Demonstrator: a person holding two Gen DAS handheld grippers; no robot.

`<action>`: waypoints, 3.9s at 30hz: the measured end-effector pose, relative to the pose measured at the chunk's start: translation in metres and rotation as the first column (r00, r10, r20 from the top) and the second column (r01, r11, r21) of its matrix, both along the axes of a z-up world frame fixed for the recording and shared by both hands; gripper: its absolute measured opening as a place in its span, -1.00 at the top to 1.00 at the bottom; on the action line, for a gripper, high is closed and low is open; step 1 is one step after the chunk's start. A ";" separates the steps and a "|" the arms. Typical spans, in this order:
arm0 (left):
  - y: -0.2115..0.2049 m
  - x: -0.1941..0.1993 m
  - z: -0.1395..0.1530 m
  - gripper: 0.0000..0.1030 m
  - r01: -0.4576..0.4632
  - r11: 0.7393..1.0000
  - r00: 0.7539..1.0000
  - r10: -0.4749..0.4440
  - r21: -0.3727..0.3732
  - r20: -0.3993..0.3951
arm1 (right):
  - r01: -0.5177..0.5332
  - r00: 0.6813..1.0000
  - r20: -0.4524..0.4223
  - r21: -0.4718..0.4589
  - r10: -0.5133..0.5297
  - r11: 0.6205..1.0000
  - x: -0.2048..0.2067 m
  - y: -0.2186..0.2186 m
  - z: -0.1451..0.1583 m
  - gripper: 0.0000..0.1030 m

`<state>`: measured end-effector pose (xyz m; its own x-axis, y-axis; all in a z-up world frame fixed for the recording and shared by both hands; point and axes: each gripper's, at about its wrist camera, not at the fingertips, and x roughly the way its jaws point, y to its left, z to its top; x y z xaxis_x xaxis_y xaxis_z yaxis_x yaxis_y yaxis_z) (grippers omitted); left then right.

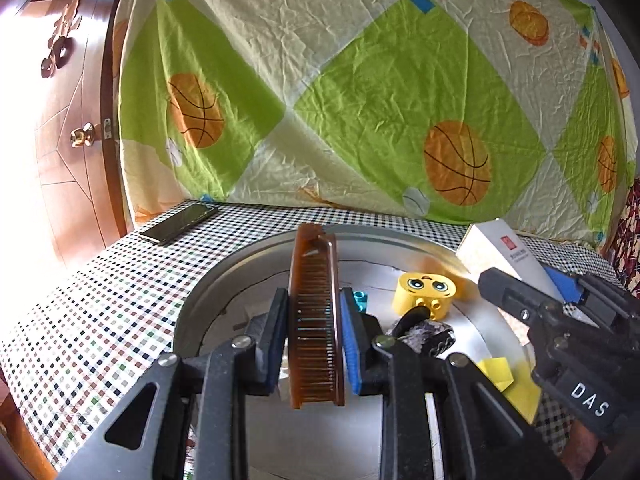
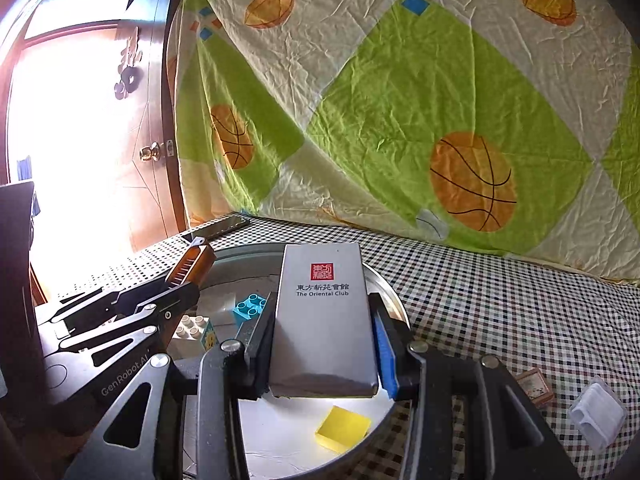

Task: Organize rigid objects
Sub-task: 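Lower the comb and white box down into the tin, then open both grippers to release the comb and white box, then grasp the clear plastic container with the right gripper while the left moves toward the picture frame, then grasp the brown picture frame with the left gripper and lift it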

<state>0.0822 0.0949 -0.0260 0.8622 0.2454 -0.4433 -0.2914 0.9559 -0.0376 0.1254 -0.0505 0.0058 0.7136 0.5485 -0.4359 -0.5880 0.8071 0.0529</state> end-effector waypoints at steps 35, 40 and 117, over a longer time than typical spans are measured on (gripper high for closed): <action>0.000 -0.004 0.003 -0.77 -0.074 0.996 0.997 0.075 0.052 -0.011 | 0.059 0.994 -0.095 0.024 -0.057 0.998 0.012 -0.019 -0.012 -0.50; -0.021 -0.005 0.005 -0.92 -0.035 0.998 0.999 0.035 0.053 0.004 | 0.078 0.994 -0.080 0.023 -0.076 0.997 0.008 -0.045 -0.008 -0.57; -0.231 0.119 -0.027 0.12 0.478 0.876 0.859 -0.450 0.069 -0.245 | 0.469 0.851 -0.179 -0.164 -0.494 0.868 0.065 -0.260 -0.051 -0.11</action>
<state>0.2009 -0.1357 -0.0534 0.7763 -0.0948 -0.6232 0.2000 0.9746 0.1010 0.1908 -0.3107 -0.0454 0.7613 0.0995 -0.6407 -0.1096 0.9937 0.0242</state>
